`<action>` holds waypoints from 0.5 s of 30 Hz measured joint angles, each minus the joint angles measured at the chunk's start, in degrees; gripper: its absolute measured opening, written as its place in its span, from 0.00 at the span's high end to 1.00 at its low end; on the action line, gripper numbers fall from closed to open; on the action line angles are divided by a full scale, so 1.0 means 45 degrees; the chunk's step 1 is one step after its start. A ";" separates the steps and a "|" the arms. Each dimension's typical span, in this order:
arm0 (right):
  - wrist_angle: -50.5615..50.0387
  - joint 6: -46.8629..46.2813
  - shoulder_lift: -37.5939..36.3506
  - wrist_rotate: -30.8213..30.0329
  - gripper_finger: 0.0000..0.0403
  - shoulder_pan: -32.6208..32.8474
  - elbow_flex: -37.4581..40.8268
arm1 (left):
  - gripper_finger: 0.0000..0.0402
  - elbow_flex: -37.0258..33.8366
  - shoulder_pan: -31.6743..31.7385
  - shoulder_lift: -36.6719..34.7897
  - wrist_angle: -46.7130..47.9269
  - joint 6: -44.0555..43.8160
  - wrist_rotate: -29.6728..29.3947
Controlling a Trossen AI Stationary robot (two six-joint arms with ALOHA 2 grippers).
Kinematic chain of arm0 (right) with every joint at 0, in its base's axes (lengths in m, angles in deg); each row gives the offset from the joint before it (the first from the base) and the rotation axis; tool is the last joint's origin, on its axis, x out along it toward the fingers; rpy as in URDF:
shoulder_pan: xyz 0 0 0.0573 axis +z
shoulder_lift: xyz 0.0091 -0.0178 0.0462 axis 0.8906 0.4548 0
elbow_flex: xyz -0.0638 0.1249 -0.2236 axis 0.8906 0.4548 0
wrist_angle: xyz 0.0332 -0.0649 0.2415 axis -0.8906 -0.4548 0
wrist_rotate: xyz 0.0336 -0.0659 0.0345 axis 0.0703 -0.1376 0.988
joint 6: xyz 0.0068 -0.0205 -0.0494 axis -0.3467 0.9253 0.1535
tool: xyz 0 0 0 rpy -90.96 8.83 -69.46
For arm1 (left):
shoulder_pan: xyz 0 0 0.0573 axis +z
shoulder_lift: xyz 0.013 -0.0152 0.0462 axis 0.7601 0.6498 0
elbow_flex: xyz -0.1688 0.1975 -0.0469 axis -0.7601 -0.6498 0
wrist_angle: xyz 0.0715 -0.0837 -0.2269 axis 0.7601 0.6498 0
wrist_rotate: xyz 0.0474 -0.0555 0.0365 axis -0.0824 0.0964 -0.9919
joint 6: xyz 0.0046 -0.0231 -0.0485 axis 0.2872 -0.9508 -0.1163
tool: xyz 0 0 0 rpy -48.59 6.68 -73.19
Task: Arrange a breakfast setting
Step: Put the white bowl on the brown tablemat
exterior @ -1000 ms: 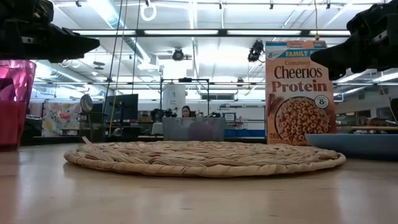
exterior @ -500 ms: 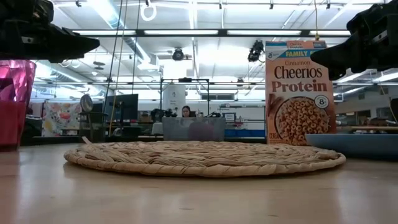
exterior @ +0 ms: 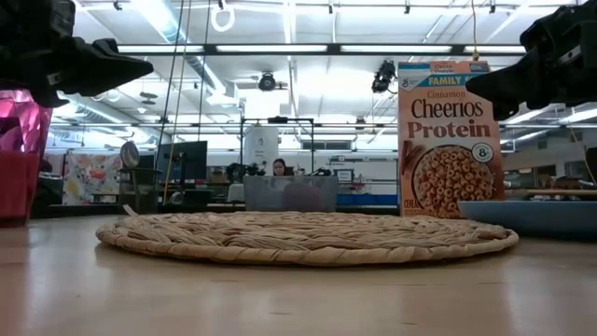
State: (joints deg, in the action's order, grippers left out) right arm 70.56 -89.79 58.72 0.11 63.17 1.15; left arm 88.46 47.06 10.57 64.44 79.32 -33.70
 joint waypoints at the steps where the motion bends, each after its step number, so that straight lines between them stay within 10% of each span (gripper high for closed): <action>1: 0.0000 0.0000 0.0000 0.0000 0.92 0.0000 0.0000 | 0.96 -0.0004 -0.0004 0.0002 0.0000 -0.0040 0.0004; 6: 0.0000 0.0000 0.0002 0.0000 0.92 0.0001 0.0000 | 0.96 0.0000 -0.0005 0.0011 -0.0777 -0.1104 0.0019; 15: 0.0037 0.0000 0.0002 0.0000 0.92 0.0000 0.0000 | 0.96 -0.0005 -0.0005 -0.0005 -0.9212 -0.7414 0.0068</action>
State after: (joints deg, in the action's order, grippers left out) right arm 70.73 -89.79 58.72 0.11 63.17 1.15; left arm 88.44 47.04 10.55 22.98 45.96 -33.39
